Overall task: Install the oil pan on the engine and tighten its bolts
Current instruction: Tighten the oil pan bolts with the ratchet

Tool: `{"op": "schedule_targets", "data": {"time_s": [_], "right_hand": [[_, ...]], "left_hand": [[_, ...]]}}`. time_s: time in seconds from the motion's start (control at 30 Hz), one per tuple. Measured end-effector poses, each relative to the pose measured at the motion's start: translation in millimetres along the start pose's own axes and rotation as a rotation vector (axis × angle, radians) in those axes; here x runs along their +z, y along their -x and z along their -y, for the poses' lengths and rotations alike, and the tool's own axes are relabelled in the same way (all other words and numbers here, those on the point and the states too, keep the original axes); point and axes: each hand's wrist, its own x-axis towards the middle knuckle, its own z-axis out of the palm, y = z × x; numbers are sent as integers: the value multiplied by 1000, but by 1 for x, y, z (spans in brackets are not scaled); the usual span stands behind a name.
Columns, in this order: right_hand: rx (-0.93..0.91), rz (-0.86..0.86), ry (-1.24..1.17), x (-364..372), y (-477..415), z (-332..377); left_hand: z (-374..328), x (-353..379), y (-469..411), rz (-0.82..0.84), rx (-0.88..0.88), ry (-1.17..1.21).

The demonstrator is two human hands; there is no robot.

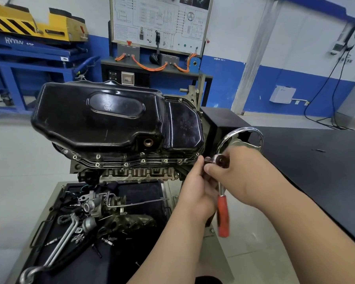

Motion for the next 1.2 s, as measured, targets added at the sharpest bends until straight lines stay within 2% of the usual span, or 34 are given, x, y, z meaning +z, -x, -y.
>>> {"op": "schedule_targets", "data": {"time_s": [0.07,0.13,0.27,0.37,0.43,0.57,0.63,0.77,0.87,0.9,1.0,1.07,1.13,1.2], "right_hand": [[34,33,138,0,5,2],[-11,-10,287,-1,6,4],[-363,-127,548,-16,-2,3],[-583,-125,743,-24,-9,5],[-549,-122,726,-24,-11,8],[-260,-43,564,-11,-7,10],[-215,-40,517,-8,-7,11],[-325,57,635,-20,-11,12],[-570,-33,836,-27,-9,11],[-600,-50,874,-26,-9,11],[-529,26,819,-25,-12,14],[-436,192,803,-25,-16,14],[-453,305,802,-24,-18,15],[-416,334,753,-23,-18,16]], "left_hand": [[0,1,0,-22,-3,-22],[-1,0,-2,-21,-2,39],[0,0,-3,-83,47,47],[0,4,0,-98,48,22],[-2,4,2,-42,43,31],[-8,4,7,37,23,11],[-9,5,7,27,27,23],[-4,5,4,-64,4,26],[1,6,0,-111,2,30],[2,6,-1,-108,6,47],[0,6,-1,-51,26,95],[-2,5,0,-13,32,107],[-4,5,-2,0,35,129],[-4,6,-2,-5,40,149]]}}
